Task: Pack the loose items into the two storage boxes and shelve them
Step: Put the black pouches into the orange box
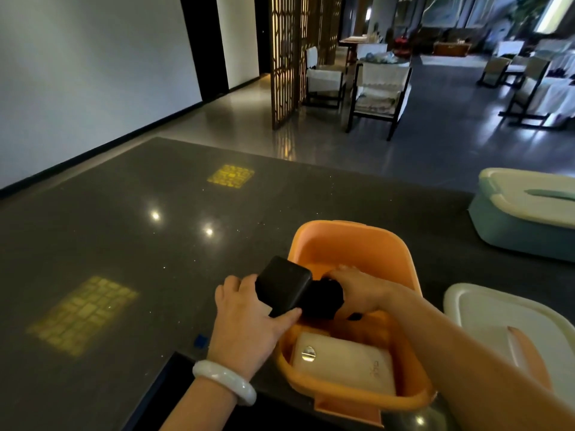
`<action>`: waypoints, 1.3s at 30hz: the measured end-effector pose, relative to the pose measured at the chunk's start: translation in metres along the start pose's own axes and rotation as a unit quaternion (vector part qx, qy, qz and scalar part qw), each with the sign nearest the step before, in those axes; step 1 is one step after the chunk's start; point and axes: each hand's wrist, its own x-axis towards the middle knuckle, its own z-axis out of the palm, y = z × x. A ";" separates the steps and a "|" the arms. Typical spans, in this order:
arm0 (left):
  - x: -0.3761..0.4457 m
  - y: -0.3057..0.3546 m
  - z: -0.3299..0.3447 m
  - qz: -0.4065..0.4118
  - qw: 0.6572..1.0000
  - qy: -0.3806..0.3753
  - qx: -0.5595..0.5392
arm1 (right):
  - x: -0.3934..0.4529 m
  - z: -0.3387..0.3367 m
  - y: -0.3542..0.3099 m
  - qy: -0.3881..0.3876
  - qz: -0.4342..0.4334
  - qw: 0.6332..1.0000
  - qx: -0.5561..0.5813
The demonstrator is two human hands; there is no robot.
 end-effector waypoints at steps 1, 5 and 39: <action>0.001 -0.001 0.001 -0.002 1.000 -0.002 0.002 | 0.002 0.003 0.002 -0.007 0.005 1.000 -0.008; 0.004 -0.005 0.004 0.004 1.000 0.001 0.015 | 0.007 0.009 0.009 -0.033 0.021 0.999 -0.023; 0.003 -0.001 0.000 -0.006 0.999 -0.016 0.028 | 0.009 0.000 0.005 -0.106 0.019 0.986 0.125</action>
